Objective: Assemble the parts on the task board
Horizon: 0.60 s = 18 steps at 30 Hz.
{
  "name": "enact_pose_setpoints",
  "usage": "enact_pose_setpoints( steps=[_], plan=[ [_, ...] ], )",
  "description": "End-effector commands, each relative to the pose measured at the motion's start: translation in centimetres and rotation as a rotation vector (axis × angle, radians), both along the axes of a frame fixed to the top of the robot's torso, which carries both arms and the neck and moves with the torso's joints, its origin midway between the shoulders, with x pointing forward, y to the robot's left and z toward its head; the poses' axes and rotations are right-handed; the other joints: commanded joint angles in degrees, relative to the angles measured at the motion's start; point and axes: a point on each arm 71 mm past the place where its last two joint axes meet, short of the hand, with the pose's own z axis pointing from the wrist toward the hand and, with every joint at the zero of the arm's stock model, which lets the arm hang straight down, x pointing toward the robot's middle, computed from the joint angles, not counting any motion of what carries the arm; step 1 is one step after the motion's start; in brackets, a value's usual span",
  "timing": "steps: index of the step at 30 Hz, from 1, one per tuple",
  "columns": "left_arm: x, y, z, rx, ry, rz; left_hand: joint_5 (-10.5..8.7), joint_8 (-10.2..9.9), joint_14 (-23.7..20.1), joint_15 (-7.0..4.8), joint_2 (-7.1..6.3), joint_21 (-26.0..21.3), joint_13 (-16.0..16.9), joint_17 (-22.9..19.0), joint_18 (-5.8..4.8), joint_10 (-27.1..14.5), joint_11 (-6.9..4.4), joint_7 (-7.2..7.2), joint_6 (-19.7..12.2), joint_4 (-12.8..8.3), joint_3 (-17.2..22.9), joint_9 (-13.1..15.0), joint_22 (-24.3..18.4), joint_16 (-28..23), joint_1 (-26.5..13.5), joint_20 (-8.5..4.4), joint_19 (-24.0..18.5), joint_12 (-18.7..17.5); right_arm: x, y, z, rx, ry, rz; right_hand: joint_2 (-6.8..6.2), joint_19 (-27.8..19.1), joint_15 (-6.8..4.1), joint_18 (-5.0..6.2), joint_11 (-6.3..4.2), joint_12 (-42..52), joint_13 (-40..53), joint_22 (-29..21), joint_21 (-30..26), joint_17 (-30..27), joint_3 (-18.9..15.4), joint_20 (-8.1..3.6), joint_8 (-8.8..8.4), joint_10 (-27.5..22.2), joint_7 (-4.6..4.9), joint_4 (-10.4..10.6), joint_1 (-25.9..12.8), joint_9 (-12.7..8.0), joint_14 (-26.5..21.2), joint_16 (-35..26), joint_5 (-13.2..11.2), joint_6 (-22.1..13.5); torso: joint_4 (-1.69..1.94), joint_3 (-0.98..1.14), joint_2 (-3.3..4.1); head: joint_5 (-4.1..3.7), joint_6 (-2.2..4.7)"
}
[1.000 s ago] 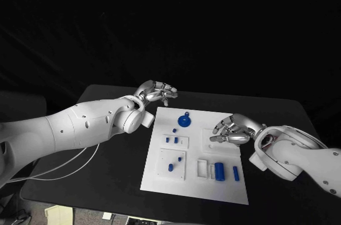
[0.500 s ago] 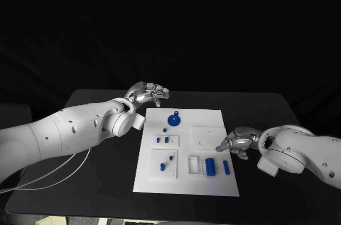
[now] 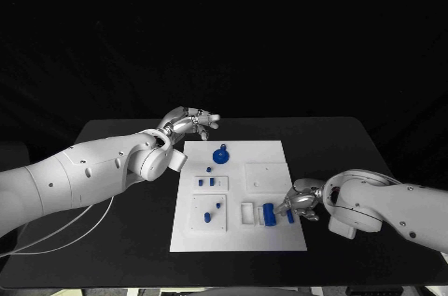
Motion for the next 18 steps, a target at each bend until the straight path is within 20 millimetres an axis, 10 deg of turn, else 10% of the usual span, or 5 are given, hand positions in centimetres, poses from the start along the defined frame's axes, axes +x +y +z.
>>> enact_pose_setpoints(
  steps=[1,12,14,18],
  plan=[
    [-0.3,-0.4,0.0,-0.025,0.001,-0.032,-0.17,-0.1,-0.3,-0.03,0.10,-0.3,-0.1,0.1,2.50,-0.4,0.05,0.09,-0.5,-0.1,-0.5,0.1,-0.1,-0.3,-0.9,0.04,0.0,-0.2,0.2,0.0,-0.1,-0.085,-0.062,0.021,-0.17,0.1,0.10,5.33,0.10,0.3,0.1,0.1,0.3,0.2,0.2,-0.68,-0.38,-1.6,0.26,0.8,-0.9,0.0,-0.3,0.4,-0.3,-0.1,0.10,-0.10,0.10,-0.01,-0.19],
    [-0.4,-0.6,-0.1,-0.029,0.008,-0.044,-0.16,0.0,-0.3,-0.01,0.87,-0.6,-0.1,0.3,2.57,-0.5,0.08,0.08,-0.6,0.0,-1.1,0.1,-0.1,-0.4,-2.4,0.07,0.1,-0.2,0.2,1.3,-1.1,-0.089,-0.052,0.039,-2.47,0.3,0.11,5.33,0.11,0.4,0.5,0.6,0.5,0.6,1.0,-1.20,-0.86,-1.5,0.28,3.7,-3.8,0.2,-0.3,0.6,-0.3,-0.2,0.08,-0.18,0.09,0.24,-0.56],
    [-0.5,-0.7,-0.1,-0.030,0.009,-0.047,-0.16,0.0,-0.3,-0.02,0.98,-0.7,-0.1,0.4,2.59,-0.5,0.07,0.08,-0.6,0.0,-1.1,0.1,0.0,-0.5,-2.6,0.07,0.2,-0.2,0.1,1.5,-1.5,-0.094,-0.045,0.043,-2.59,0.3,0.12,5.33,0.12,0.4,0.5,0.6,0.5,0.7,1.2,-1.28,-0.91,-1.5,0.28,4.0,-4.0,0.3,-0.3,0.6,-0.3,-0.2,0.84,-0.60,0.55,-0.42,-0.19],
    [-0.5,-0.7,-0.1,-0.034,0.012,-0.051,-0.16,-0.1,-0.3,-0.01,1.09,-0.7,-0.1,0.4,2.61,-0.6,0.08,0.10,-0.7,0.0,-1.2,0.1,0.0,-0.5,-2.8,0.07,0.2,-0.2,0.0,1.8,-2.2,-0.096,-0.037,0.046,-2.66,0.3,0.11,5.33,0.11,0.4,0.6,0.7,0.5,0.7,1.4,-1.36,-0.97,-1.5,0.28,4.2,-4.0,0.3,-0.3,0.7,-0.3,-0.2,0.81,-0.62,0.58,-0.40,-0.39]
  ],
)
